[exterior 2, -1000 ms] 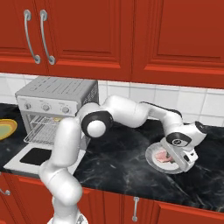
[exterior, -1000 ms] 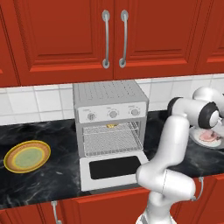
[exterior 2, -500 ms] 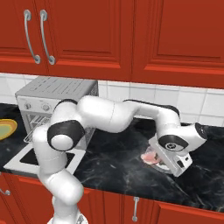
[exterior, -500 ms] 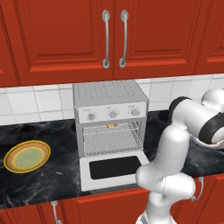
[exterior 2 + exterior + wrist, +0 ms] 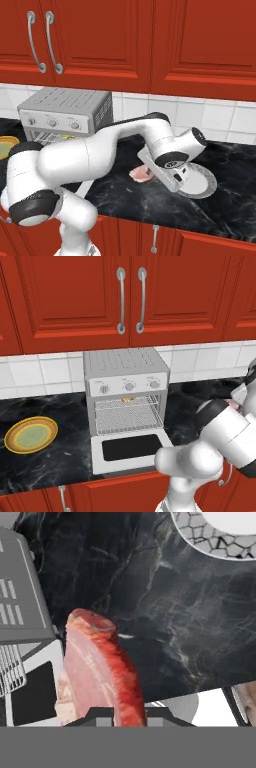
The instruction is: Open the toaster oven door. Place the bread on the top rack in the toaster oven and place the steak on the bottom rack.
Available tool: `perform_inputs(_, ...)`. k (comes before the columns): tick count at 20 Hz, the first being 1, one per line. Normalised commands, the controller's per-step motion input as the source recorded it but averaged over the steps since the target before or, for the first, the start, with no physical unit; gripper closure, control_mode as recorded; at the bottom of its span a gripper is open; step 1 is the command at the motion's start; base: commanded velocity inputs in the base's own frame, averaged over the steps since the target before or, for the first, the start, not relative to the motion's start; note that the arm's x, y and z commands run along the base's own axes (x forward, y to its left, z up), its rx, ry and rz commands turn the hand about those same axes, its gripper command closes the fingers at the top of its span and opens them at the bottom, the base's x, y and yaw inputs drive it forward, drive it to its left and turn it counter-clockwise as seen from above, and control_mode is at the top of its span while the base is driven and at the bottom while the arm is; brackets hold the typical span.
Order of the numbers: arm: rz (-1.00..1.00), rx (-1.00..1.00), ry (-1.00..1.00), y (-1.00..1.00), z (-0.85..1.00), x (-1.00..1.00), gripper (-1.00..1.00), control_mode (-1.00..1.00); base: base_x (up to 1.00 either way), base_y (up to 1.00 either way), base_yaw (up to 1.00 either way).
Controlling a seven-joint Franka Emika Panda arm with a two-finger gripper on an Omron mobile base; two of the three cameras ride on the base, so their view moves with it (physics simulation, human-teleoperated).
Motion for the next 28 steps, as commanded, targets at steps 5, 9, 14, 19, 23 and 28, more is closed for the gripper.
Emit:
perform_inputs(5,0.13,0.00,0.00,1.00,0.16,-0.03,1.00,-1.00,0.00,0.00,0.00)
perform_inputs(9,0.01,0.00,0.00,1.00,0.18,0.00,1.00,-1.00,0.00,0.00,0.00)
perform_inputs(14,-0.01,0.00,0.00,1.00,0.23,0.00,1.00,-1.00,0.00,0.00,0.00)
perform_inputs(19,-0.20,-0.01,0.00,1.00,0.06,-0.30,1.00,-1.00,0.00,0.00,0.00)
perform_inputs(23,-0.34,0.00,0.00,1.00,0.03,-0.31,1.00,-1.00,0.00,0.00,0.00)
perform_inputs(28,-0.35,-0.02,0.00,1.00,0.10,-0.26,1.00,-1.00,0.00,0.00,0.00)
